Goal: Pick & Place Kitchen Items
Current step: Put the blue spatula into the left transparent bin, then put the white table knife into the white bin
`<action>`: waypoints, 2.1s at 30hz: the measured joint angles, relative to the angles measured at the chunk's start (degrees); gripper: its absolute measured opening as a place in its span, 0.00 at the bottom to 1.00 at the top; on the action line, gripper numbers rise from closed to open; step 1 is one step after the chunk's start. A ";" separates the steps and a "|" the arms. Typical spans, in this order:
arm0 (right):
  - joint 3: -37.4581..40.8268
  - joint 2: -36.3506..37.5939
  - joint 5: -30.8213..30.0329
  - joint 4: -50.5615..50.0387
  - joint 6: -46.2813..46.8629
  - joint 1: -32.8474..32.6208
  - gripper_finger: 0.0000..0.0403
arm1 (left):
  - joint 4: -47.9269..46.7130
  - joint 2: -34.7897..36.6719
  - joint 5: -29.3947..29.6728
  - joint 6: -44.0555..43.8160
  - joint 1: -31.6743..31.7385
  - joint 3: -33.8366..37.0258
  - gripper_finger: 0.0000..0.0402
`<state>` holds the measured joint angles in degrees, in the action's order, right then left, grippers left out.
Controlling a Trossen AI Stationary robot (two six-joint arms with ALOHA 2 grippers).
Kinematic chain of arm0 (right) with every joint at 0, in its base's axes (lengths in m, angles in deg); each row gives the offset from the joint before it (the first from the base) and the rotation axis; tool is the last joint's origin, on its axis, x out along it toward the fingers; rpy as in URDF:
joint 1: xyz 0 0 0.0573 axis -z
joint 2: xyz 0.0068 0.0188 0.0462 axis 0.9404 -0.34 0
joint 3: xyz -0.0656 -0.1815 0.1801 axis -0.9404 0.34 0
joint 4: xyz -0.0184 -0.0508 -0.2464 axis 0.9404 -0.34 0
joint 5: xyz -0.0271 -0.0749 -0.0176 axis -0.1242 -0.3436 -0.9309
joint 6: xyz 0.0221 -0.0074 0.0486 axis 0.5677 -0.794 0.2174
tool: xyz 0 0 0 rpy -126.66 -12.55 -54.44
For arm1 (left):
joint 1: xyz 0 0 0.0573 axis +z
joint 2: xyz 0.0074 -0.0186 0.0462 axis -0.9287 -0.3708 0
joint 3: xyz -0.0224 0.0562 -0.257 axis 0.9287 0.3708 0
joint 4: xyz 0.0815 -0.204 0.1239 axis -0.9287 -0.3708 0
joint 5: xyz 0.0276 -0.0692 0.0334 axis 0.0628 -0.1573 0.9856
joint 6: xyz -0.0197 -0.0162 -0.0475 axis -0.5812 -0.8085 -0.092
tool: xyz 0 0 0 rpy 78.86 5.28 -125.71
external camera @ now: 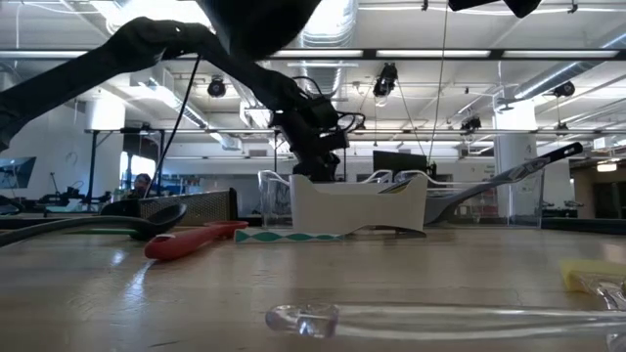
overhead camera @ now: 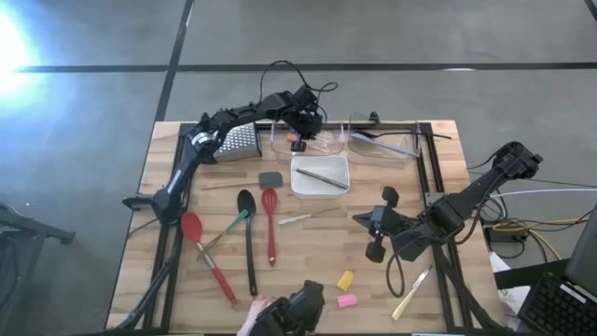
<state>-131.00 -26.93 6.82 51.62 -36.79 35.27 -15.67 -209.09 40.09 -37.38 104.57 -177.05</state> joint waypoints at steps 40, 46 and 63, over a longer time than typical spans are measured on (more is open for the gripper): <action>0.04 0.02 0.15 -0.01 -0.20 0.00 0.02 | -9.95 6.07 15.76 -6.73 -2.42 -3.98 0.36; -0.40 0.22 0.13 -0.20 -0.44 0.00 0.02 | -12.03 18.05 15.36 -13.38 -5.18 -3.78 0.36; -7.05 0.24 0.11 -0.43 -9.39 0.00 0.02 | -18.15 49.59 21.88 -27.33 -27.41 1.29 0.36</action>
<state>-138.05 -26.69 6.93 51.19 -46.18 35.27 -33.83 -159.50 61.96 -64.71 77.16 -175.76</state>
